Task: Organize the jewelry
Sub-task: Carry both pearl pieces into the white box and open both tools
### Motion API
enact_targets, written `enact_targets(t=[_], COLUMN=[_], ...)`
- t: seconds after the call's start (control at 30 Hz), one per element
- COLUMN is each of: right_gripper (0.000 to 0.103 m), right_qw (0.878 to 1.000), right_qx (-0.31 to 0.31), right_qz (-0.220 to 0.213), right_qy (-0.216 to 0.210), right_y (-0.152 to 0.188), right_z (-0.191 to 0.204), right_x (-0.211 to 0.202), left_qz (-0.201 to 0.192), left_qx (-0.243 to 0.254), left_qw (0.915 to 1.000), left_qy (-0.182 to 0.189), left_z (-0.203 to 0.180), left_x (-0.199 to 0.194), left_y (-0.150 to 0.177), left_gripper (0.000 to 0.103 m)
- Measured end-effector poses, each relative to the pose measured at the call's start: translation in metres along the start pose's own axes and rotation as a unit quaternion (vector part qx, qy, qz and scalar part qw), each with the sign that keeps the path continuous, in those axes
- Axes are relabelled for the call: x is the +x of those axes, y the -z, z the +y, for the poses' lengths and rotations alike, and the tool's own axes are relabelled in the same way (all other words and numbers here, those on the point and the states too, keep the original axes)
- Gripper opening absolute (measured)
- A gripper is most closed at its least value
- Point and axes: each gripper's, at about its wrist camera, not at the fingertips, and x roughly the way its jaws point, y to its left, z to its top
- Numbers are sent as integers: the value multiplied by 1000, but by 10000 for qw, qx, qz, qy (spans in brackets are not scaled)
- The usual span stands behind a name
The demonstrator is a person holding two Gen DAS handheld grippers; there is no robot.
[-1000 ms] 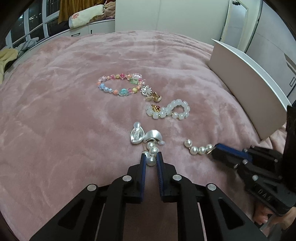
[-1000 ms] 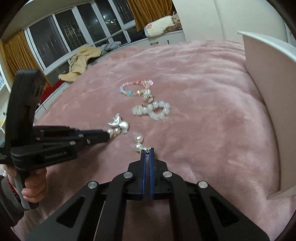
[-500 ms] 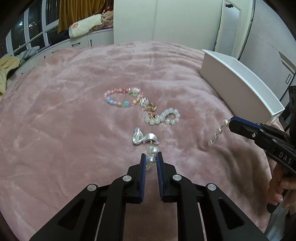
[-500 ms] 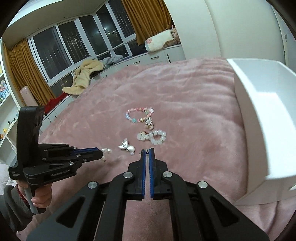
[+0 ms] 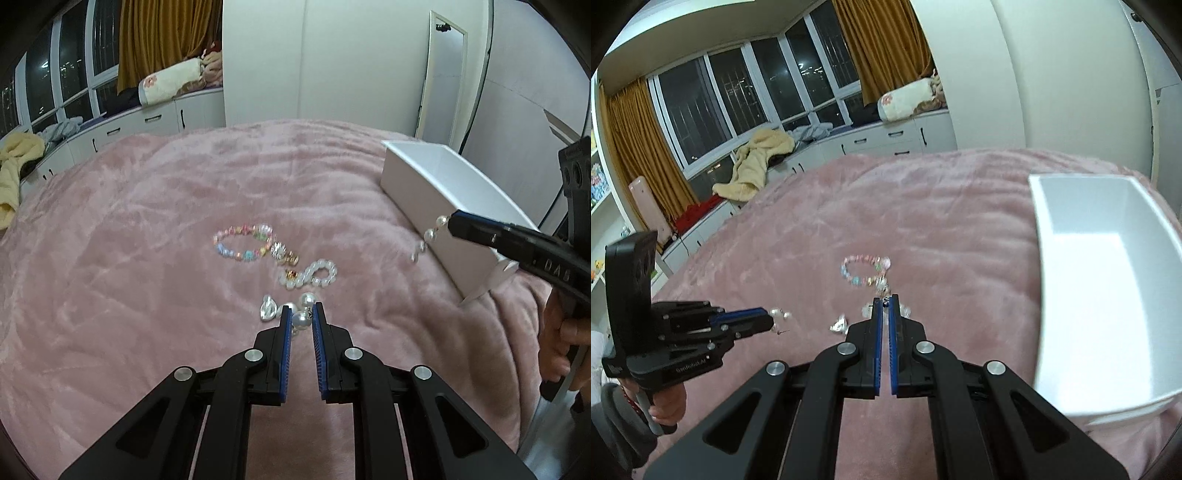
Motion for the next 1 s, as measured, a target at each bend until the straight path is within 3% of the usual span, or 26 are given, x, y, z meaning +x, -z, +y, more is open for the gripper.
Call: enact_targets(t=[0.43, 1.0], right_gripper=[4, 4], right_qw=[9987, 9926], right_qx=[192, 634], right_qz=[-340, -525], right_qy=[330, 888], right_y=[-37, -20], right_z=[-47, -138], right_x=[-55, -109], left_qz=[-294, -471], left_qx=[209, 976], left_qw=[9993, 9925], left_qy=[67, 567], left_z=[-43, -164], left_x=[-15, 9], left_y=[-47, -116], left_gripper=[16, 16])
